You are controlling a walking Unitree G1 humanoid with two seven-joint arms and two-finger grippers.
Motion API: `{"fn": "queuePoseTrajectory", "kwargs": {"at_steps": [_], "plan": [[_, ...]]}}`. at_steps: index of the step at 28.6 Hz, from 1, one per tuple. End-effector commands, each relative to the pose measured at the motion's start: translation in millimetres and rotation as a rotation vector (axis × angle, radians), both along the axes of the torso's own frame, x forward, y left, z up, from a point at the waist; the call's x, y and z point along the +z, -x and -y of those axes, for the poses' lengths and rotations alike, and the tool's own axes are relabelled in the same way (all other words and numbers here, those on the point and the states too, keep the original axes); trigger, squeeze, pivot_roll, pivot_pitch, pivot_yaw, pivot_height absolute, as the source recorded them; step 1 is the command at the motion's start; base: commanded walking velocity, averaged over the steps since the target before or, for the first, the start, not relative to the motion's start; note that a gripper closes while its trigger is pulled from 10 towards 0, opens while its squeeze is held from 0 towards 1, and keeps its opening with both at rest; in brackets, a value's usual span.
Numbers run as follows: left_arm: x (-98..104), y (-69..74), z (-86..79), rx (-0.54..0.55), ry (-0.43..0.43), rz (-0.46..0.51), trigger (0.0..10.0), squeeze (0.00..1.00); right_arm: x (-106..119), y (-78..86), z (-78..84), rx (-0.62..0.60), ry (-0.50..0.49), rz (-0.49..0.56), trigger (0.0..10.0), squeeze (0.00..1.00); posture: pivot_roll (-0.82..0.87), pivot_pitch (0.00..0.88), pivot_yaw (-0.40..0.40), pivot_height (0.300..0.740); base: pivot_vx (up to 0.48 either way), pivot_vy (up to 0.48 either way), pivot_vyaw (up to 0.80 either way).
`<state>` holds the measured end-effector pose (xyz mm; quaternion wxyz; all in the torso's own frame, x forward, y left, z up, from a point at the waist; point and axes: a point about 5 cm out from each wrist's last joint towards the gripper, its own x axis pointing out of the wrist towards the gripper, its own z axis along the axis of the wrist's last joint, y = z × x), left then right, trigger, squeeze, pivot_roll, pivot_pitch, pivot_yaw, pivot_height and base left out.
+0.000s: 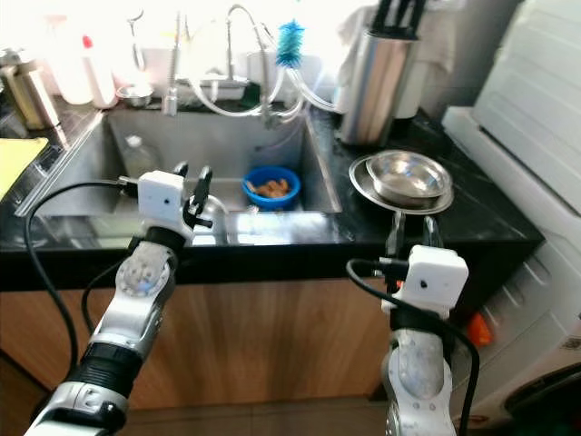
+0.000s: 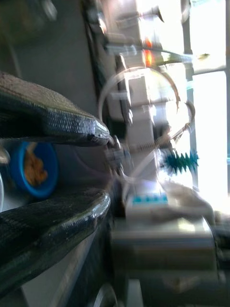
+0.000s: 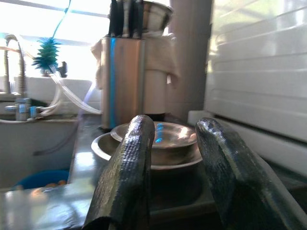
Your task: Kitchen organization
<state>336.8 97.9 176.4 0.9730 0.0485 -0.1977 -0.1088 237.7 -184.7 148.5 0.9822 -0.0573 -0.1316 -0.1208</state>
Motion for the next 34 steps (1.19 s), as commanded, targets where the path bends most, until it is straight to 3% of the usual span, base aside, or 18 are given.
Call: {"fn": "queuePoseTrajectory", "kwargs": {"at_steps": [1,30,34], "plan": [[5.2,-2.1,-9.1,0.026,-0.011,0.022,10.0,0.0,3.9,-1.5,-3.5,0.011,-0.013,0.016,10.0,0.0,0.07,0.026,-0.07,0.74,0.349,0.0,0.0],[5.3,-1.9,-7.3,0.009,-0.008,0.024,10.0,0.0,2.9,-2.1,-7.3,0.025,-0.017,0.012,10.0,0.0,0.07,0.018,-0.067,0.74,0.353,0.0,0.0],[5.8,-1.4,-6.9,0.003,-0.003,0.028,10.0,0.0,2.6,-1.9,-7.2,0.023,-0.018,0.006,10.0,0.0,0.07,0.022,-0.067,0.74,0.0,0.0,0.0]]}}
